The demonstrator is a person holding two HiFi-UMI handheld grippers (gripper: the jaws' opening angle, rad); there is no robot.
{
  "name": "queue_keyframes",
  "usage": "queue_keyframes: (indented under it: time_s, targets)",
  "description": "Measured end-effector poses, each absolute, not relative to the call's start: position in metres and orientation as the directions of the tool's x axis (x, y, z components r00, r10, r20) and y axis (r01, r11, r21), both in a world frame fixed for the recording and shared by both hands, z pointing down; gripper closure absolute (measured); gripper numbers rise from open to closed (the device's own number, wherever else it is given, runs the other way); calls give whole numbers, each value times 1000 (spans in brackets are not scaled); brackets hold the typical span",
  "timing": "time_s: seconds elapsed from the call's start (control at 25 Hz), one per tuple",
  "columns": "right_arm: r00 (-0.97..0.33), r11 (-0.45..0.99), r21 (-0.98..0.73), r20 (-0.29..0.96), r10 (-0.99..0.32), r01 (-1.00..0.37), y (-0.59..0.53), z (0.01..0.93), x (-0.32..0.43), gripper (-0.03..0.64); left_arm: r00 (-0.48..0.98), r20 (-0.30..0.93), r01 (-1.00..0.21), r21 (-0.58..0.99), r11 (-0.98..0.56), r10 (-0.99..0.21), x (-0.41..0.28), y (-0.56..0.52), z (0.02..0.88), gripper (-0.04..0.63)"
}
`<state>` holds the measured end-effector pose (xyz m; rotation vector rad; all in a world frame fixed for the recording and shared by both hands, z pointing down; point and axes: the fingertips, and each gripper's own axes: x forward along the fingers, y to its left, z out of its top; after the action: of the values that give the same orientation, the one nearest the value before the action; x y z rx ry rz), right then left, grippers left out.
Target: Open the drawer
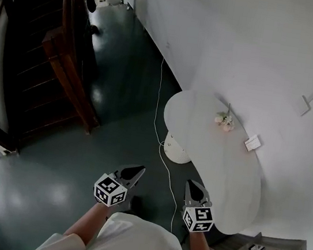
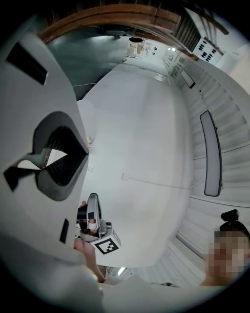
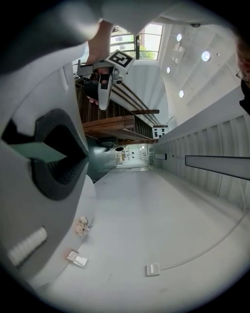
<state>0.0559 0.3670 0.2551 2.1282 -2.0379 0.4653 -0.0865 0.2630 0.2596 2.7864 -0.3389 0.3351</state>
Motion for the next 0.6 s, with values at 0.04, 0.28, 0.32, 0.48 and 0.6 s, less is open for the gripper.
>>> queue_keyframes:
  time_s: [0.04,0.28,0.32,0.48,0.6]
  targets:
    - [31,-67,-99,331,-943,-993,359,256,57,606,946,266,-258,277,-926,-184,-84,255,260,588]
    - [84,-123,-95,341,-936,-988,321,262,59,606,953,275,-209,286,-935,-129,-80,212,270,589]
    - [91,-131,-95,342,-935,-987,316,264,58,606,954,276,-202,288,-936,-120,-80,206,272,588]
    - [106,-150,-97,359,-927,-984,300,270,54,606,954,284,-181,296,-938,-95,-77,186,281,589]
    - [112,-157,-94,369,-923,-983,290,274,53,606,956,282,-169,306,-937,-80,-75,176,285,588]
